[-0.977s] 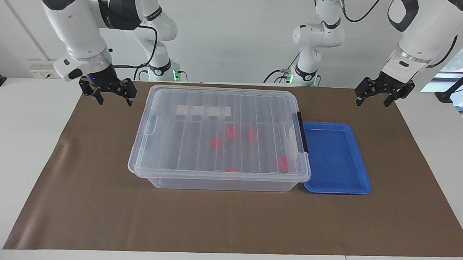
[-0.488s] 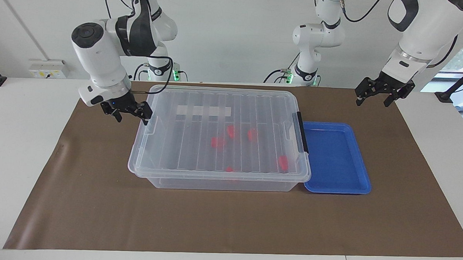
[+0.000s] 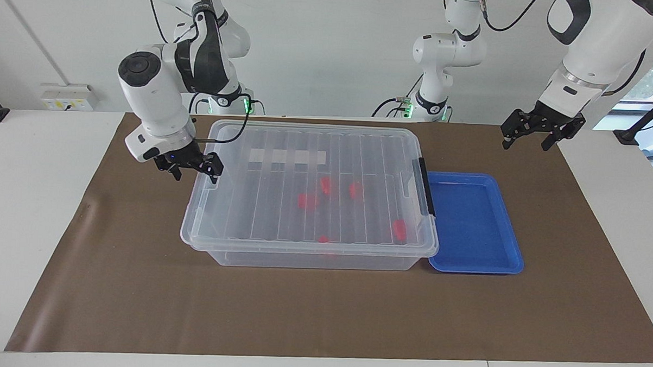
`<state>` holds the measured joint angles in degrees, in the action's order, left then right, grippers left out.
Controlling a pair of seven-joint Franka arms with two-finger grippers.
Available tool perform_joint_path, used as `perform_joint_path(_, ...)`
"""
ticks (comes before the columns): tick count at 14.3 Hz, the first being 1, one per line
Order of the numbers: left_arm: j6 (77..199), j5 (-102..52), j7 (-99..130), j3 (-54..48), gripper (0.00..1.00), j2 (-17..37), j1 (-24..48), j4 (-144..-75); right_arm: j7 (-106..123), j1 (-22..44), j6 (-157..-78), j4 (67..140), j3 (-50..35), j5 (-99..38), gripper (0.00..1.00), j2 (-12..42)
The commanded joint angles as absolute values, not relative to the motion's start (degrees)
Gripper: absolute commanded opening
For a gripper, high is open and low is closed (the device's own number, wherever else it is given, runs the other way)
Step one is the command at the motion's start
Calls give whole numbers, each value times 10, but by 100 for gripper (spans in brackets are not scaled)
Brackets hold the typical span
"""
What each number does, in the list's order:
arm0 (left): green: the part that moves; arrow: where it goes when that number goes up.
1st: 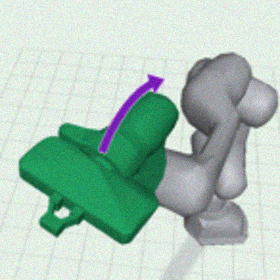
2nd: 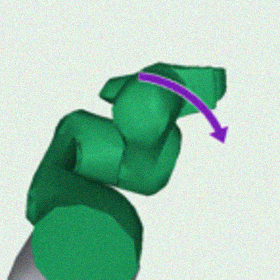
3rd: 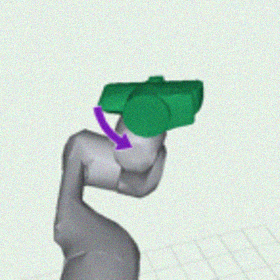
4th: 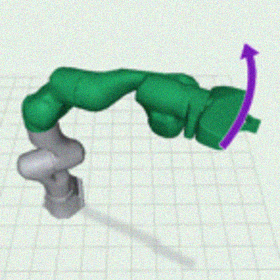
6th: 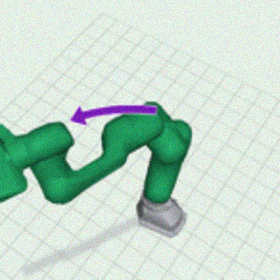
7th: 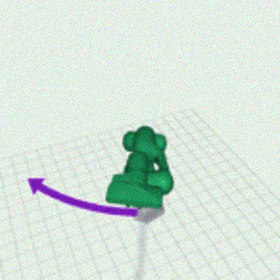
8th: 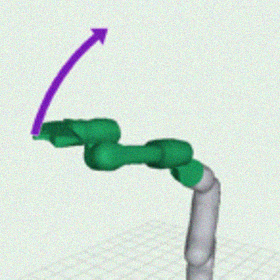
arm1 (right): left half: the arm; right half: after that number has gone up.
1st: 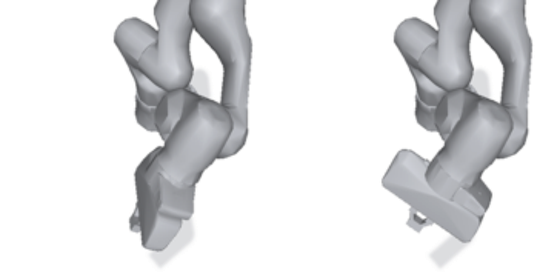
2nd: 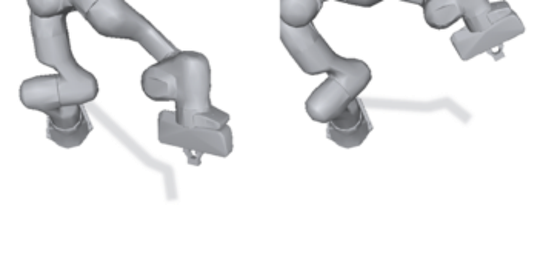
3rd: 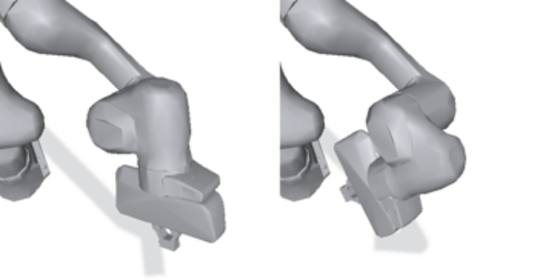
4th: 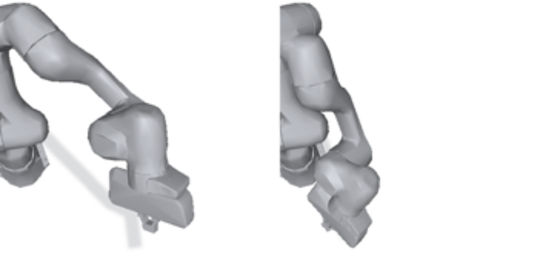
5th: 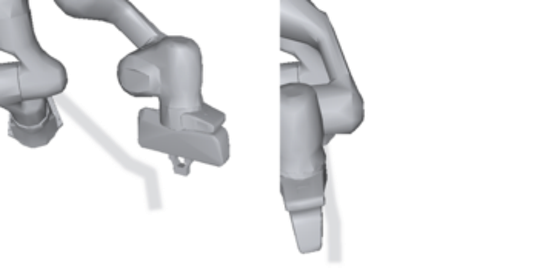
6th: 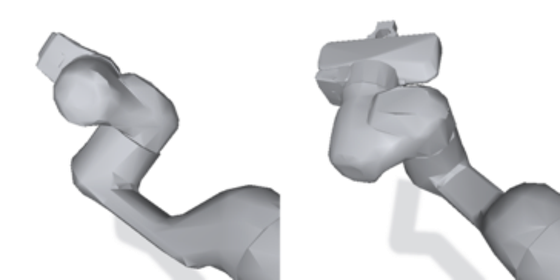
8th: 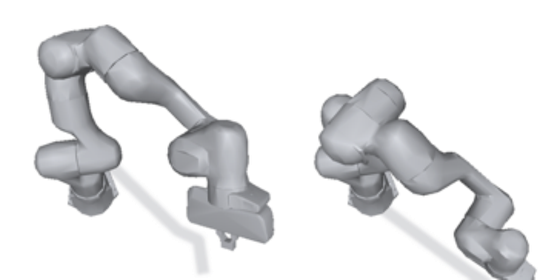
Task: Place red block in blue tray from box
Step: 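Reach the right gripper to the clear lid's edge nearest it, then slide the clear lid with the right gripper toward the right gripper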
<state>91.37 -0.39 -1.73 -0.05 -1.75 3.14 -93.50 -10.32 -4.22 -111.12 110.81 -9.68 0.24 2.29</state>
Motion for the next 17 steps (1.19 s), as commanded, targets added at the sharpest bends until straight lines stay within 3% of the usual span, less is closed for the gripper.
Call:
perform_joint_path(1,909,-9,-21,-2,100,-33,25,-951,-69,-54,-1118,1134,-98,-4,100,7)
perform_joint_path(17,909,-9,-24,-4,100,-33,33,-952,121,-62,-1122,1133,-4,1,100,8)
